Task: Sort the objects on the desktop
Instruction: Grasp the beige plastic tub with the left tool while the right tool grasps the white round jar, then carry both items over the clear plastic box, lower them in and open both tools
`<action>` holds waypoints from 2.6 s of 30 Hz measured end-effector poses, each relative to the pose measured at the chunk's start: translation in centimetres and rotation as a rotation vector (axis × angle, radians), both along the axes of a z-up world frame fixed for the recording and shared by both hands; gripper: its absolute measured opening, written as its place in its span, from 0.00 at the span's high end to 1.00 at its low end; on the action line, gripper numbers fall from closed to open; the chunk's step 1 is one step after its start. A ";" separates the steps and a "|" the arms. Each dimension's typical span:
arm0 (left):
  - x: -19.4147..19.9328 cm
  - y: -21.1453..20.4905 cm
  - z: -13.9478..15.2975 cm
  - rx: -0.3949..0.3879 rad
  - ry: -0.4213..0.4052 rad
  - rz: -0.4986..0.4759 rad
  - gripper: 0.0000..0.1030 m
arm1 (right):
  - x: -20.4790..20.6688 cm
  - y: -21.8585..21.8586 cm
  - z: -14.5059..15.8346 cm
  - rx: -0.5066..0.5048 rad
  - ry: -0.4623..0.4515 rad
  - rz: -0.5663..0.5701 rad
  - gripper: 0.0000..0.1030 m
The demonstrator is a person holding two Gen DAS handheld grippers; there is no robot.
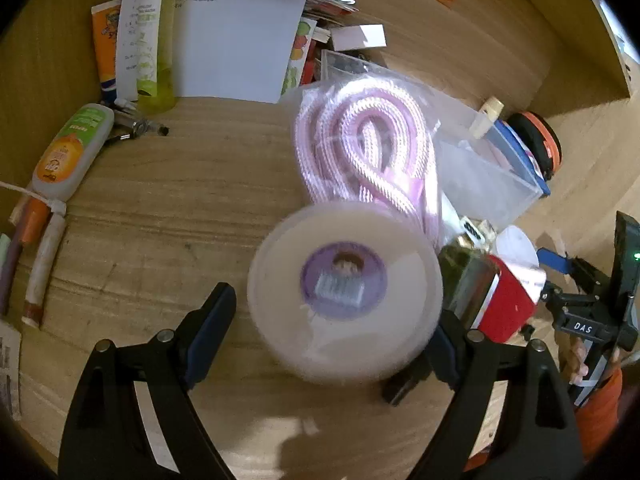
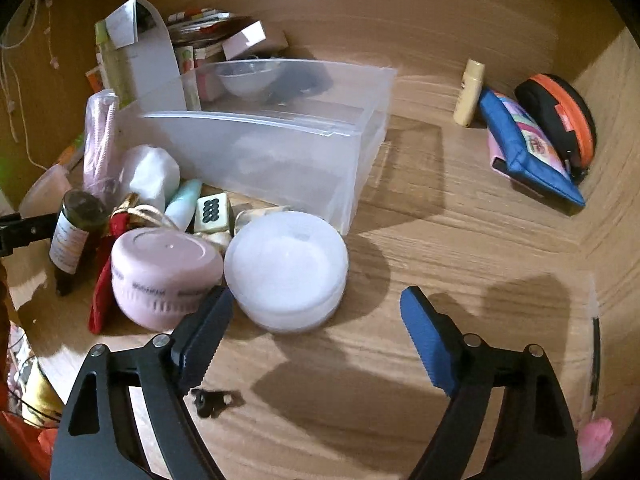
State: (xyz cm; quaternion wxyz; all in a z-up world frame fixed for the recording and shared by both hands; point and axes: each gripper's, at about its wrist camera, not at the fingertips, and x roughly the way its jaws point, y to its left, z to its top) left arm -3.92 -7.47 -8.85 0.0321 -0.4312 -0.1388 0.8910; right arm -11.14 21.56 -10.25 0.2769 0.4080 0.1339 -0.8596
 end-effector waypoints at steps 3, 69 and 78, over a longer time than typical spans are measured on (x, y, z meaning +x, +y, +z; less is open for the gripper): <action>-0.4 -0.2 0.0 0.005 0.005 0.011 0.15 | -0.9 -0.3 -0.2 -0.003 -0.036 0.019 0.20; -7.9 3.7 11.5 -0.114 0.251 -0.038 0.37 | -2.7 -2.8 11.5 -0.188 0.212 0.072 0.39; -12.6 3.8 10.0 -0.108 0.164 -0.060 0.37 | -6.7 -4.9 10.0 -0.153 0.153 0.092 0.39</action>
